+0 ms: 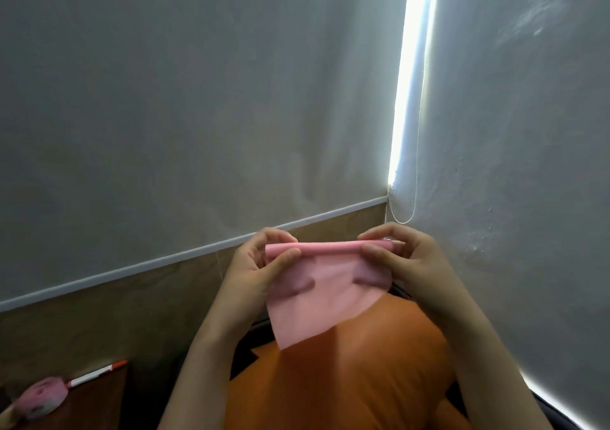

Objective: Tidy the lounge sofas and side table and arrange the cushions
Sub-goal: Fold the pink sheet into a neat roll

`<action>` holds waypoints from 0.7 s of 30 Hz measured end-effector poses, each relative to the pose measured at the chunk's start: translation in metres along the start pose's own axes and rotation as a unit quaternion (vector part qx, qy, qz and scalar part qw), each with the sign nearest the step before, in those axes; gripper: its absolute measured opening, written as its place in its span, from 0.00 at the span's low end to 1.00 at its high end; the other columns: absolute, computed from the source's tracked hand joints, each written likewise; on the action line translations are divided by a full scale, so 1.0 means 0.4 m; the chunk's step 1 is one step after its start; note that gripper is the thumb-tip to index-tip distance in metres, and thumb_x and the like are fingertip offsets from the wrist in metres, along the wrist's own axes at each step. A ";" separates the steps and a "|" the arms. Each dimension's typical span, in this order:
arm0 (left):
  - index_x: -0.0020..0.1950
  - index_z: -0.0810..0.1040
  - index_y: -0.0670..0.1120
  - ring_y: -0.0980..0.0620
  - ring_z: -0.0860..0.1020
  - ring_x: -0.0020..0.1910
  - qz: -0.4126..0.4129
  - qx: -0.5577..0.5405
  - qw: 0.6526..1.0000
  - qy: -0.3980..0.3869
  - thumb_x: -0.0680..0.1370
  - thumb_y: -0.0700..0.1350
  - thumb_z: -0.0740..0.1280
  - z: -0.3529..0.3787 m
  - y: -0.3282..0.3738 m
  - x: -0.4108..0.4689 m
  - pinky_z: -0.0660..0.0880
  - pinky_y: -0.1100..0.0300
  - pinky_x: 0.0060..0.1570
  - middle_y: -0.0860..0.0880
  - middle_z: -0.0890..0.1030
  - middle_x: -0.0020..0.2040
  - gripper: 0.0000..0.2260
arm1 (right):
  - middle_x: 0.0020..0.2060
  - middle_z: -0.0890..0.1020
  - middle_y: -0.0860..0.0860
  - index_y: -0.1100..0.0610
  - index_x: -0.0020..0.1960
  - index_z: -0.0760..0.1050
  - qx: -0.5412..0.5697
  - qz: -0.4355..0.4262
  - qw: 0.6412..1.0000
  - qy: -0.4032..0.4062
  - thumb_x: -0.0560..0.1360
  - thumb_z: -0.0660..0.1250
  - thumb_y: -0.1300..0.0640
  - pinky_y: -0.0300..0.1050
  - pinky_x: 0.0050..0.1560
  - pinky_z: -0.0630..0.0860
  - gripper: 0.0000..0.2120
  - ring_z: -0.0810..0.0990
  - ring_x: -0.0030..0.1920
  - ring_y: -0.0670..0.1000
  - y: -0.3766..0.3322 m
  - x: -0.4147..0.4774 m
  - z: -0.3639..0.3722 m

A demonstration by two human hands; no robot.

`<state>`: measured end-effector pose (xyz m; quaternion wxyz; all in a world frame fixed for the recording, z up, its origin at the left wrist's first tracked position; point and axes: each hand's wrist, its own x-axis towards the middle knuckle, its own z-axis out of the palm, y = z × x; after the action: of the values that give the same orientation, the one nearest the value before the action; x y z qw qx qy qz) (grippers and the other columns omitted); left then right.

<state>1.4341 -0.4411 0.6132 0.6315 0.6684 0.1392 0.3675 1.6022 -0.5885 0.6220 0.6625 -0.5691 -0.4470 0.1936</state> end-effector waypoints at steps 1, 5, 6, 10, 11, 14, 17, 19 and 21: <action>0.44 0.78 0.46 0.52 0.80 0.38 0.012 -0.009 1.000 -0.002 0.69 0.44 0.72 0.004 0.019 0.014 0.81 0.53 0.34 0.47 0.80 0.39 0.07 | 0.35 0.83 0.55 0.59 0.47 0.81 0.014 -0.004 1.000 0.001 0.67 0.72 0.56 0.52 0.35 0.82 0.09 0.82 0.36 0.51 -0.019 0.012 -0.002; 0.45 0.76 0.43 0.54 0.79 0.33 0.079 0.009 0.997 -0.021 0.69 0.43 0.70 0.016 0.111 0.077 0.77 0.60 0.26 0.49 0.81 0.35 0.08 | 0.33 0.82 0.55 0.62 0.45 0.80 0.054 -0.048 0.997 0.014 0.66 0.72 0.59 0.41 0.31 0.79 0.10 0.82 0.34 0.49 -0.105 0.062 -0.013; 0.46 0.75 0.43 0.54 0.79 0.32 0.097 0.021 0.995 -0.026 0.69 0.43 0.70 0.019 0.138 0.093 0.77 0.61 0.26 0.49 0.81 0.35 0.08 | 0.33 0.82 0.54 0.61 0.45 0.80 0.047 -0.064 0.997 0.018 0.66 0.72 0.59 0.40 0.32 0.79 0.10 0.81 0.34 0.49 -0.129 0.077 -0.017; 0.47 0.75 0.44 0.52 0.80 0.30 0.156 0.039 0.986 -0.039 0.70 0.43 0.69 0.033 0.251 0.149 0.76 0.63 0.25 0.47 0.83 0.37 0.08 | 0.33 0.83 0.53 0.56 0.44 0.82 0.042 -0.126 0.991 0.034 0.65 0.73 0.57 0.39 0.36 0.79 0.08 0.81 0.34 0.50 -0.227 0.141 -0.029; 0.48 0.75 0.45 0.50 0.80 0.29 0.167 0.034 0.984 -0.040 0.71 0.43 0.69 0.037 0.278 0.161 0.75 0.63 0.24 0.46 0.84 0.38 0.08 | 0.34 0.84 0.54 0.54 0.43 0.83 0.045 -0.142 0.988 0.035 0.64 0.73 0.56 0.38 0.37 0.79 0.08 0.81 0.35 0.51 -0.251 0.157 -0.030; 0.48 0.74 0.47 0.50 0.81 0.28 0.205 0.020 0.978 -0.043 0.71 0.43 0.69 0.049 0.349 0.189 0.73 0.65 0.22 0.46 0.84 0.40 0.08 | 0.37 0.84 0.56 0.51 0.43 0.84 0.065 -0.185 0.980 0.032 0.63 0.74 0.55 0.39 0.41 0.78 0.09 0.82 0.37 0.52 -0.320 0.187 -0.034; 0.45 0.75 0.51 0.51 0.81 0.28 0.242 0.006 0.969 -0.046 0.70 0.42 0.68 0.057 0.395 0.204 0.71 0.66 0.22 0.49 0.84 0.39 0.07 | 0.37 0.84 0.54 0.51 0.43 0.83 0.078 -0.224 0.971 0.027 0.63 0.74 0.58 0.41 0.44 0.78 0.08 0.82 0.37 0.52 -0.372 0.201 -0.033; 0.42 0.78 0.54 0.51 0.82 0.29 0.255 -0.006 0.966 -0.045 0.70 0.41 0.68 0.059 0.410 0.205 0.72 0.66 0.22 0.50 0.83 0.38 0.08 | 0.37 0.84 0.54 0.50 0.42 0.83 0.072 -0.242 0.967 0.021 0.65 0.73 0.60 0.45 0.48 0.78 0.08 0.82 0.40 0.55 -0.392 0.206 -0.028; 0.42 0.77 0.53 0.50 0.82 0.30 0.255 -0.011 0.966 -0.047 0.71 0.39 0.67 0.053 0.412 0.204 0.73 0.65 0.24 0.49 0.83 0.38 0.08 | 0.36 0.83 0.54 0.49 0.40 0.83 0.053 -0.249 0.967 0.022 0.68 0.72 0.65 0.45 0.47 0.77 0.11 0.81 0.41 0.55 -0.395 0.211 -0.023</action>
<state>1.4589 -0.4306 0.7963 0.5301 0.6914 -0.0702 0.4859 1.6141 -0.5733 0.8004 0.7287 -0.4083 -0.5489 0.0331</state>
